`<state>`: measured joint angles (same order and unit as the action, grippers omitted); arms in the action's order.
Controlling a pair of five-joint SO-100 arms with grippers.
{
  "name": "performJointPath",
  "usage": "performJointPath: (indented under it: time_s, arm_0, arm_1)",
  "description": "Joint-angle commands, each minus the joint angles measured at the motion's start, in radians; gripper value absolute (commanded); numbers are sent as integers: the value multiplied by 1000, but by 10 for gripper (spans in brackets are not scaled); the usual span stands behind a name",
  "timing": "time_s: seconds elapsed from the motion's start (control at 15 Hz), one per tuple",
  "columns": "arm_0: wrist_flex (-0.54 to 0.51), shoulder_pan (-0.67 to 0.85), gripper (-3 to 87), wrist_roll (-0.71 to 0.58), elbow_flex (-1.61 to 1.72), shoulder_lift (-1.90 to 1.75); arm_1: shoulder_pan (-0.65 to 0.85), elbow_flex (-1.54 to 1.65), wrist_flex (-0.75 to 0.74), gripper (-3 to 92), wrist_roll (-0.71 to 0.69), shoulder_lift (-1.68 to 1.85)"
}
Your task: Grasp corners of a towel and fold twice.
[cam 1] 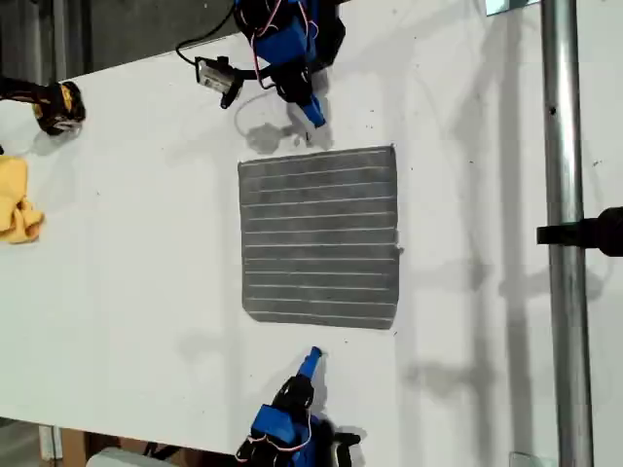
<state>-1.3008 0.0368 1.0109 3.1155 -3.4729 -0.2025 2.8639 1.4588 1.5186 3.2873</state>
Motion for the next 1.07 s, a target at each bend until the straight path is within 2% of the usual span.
performJointPath:
  time_s: [0.0, 0.13, 0.33, 0.53, 0.73, 1.0]
  arm_0:
    - [5, 132, -13, 301, 3, -5]
    - [11, 114, -15, 284, 3, -5]
    - [0, 114, -15, 339, 2, -5]
    - [0, 112, -15, 348, 3, -5]
    - [-2, 115, -15, 344, 3, -5]
    - [-2, 106, -15, 344, 3, -5]
  arm_1:
    - [-51, 5, -32, -2, 54, 2]
    - [-49, 5, -32, -2, 54, 2]
    - [-57, -23, -6, -2, 61, 2]
    - [-61, -256, -5, -2, 41, -95]
    - [-150, -675, -120, -2, -23, -750]
    - [-318, -965, -172, -2, -67, -1266]
